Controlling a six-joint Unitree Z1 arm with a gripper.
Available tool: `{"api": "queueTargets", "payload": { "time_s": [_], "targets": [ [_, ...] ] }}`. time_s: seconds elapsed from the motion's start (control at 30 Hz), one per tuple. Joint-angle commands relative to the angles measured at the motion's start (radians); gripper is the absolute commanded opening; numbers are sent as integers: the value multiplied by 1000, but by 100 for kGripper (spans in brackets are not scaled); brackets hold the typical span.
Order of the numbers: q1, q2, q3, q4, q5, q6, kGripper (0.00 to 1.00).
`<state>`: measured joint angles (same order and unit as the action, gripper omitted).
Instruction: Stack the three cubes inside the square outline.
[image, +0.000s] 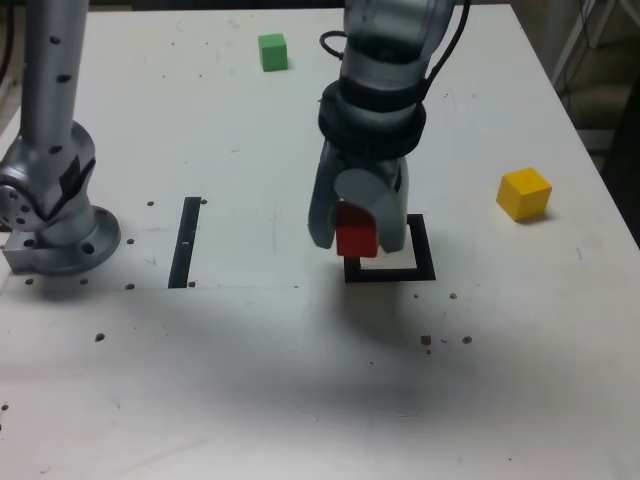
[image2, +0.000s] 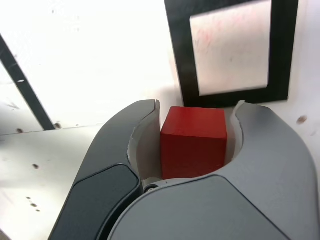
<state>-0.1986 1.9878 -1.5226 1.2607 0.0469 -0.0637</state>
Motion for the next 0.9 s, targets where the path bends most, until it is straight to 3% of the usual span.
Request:
{"api": "queueTargets", "payload": {
  "time_s": [0.0,0.77,0.87],
  "targets": [
    [24,19,-3,-10,-6,3,33],
    [119,103,-9,-88,-3,48,33],
    [119,106,-5,-100,-2,51,42]
  ]
}}
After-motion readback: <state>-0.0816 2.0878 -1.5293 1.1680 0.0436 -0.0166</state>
